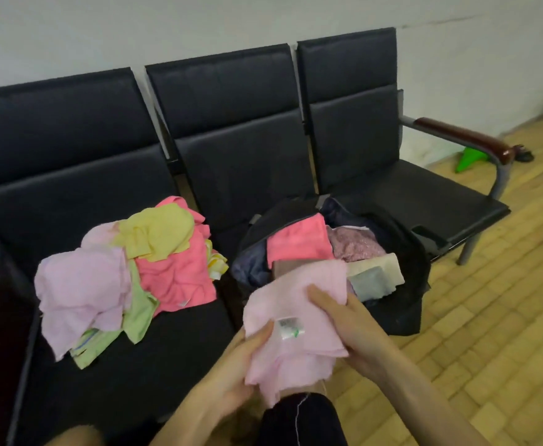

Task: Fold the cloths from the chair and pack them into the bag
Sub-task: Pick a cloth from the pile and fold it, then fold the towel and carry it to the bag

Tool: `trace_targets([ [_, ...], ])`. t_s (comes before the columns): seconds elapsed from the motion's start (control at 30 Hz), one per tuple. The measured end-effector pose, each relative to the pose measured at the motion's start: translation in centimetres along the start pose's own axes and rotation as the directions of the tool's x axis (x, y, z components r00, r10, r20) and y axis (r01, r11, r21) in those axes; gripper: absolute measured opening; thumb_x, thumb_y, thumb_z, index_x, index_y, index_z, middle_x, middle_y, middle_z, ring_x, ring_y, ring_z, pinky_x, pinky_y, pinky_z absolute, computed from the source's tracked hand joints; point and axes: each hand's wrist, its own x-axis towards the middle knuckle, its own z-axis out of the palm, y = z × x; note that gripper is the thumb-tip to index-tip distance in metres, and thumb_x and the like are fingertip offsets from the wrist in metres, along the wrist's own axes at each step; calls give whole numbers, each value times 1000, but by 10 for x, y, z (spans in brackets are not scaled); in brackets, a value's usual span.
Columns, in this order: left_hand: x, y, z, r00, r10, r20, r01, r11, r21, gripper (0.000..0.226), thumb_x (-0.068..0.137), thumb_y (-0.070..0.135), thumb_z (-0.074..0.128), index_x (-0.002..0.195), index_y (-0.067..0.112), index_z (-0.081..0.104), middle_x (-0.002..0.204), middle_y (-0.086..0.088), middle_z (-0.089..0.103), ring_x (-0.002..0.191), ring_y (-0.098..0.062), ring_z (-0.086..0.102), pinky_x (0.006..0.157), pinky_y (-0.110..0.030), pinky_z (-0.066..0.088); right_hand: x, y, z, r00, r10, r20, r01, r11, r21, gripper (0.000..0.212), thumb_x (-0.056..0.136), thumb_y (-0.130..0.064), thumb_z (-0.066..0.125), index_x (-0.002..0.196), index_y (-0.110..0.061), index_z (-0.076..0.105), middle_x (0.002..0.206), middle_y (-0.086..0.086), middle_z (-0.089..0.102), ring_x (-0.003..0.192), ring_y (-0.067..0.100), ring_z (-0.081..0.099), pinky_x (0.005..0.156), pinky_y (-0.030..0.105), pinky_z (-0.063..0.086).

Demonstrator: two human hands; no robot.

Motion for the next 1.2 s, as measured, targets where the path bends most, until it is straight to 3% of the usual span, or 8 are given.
trace_targets([
  [0.1,47,-9,9,997,67,47,-74,984,164,50,88,17,68,136,21,55,124,-7,70,115,-28,66,101,-50,50,27,16,-54,993,-48,-107,26,980,-197,30,94,-27,64,119,-11,66,101,3,76,94,19,73,78,34,61],
  [0.2,91,-13,28,996,82,18,-84,956,282,49,88,17,70,134,23,55,120,1,72,111,-21,68,93,-40,55,54,24,-97,985,-45,-166,-8,952,-307,26,94,-27,64,117,-14,67,98,-3,77,91,13,73,73,27,59],
  [0.3,148,-4,56,995,84,46,-94,939,330,41,95,13,65,132,27,55,120,6,71,110,-16,68,90,-34,57,103,9,-137,979,-59,-195,-18,928,-372,33,93,-34,66,120,-16,65,100,-1,76,92,15,73,79,35,61],
  [0.63,353,40,131,991,120,63,-136,849,510,60,100,19,56,153,30,32,146,3,52,125,-19,55,105,-43,49,285,-59,-218,943,-252,-216,21,694,-720,40,98,-38,56,134,-21,55,124,-1,62,112,21,59,98,39,48],
  [0.73,385,42,137,995,87,47,-98,832,545,62,102,21,50,154,41,22,146,9,45,125,-21,52,88,-42,56,324,-49,-232,945,-242,-219,-48,562,-826,42,98,-43,53,135,-23,51,119,-2,62,109,24,60,94,37,48],
  [0.9,417,24,127,999,35,-5,-22,726,687,73,99,21,50,153,49,11,154,7,36,124,-29,53,80,-55,59,354,-29,-251,945,-197,-260,-165,399,-902,18,99,-37,52,111,-23,52,101,3,66,80,20,59,75,40,51],
  [1.1,423,16,122,993,105,-46,-42,709,704,80,99,17,54,157,40,5,163,8,18,139,-25,37,101,-44,49,351,-38,-251,937,-155,-314,-231,400,-887,39,96,-33,58,131,-16,51,104,11,65,90,30,63,83,46,53],
  [1.2,415,23,119,997,52,-57,0,732,681,75,99,17,54,156,40,11,151,13,32,131,-30,47,77,-41,59,336,-47,-241,944,-101,-314,-264,337,-904,44,97,-33,57,133,-10,47,114,16,63,93,32,60,80,41,48],
])
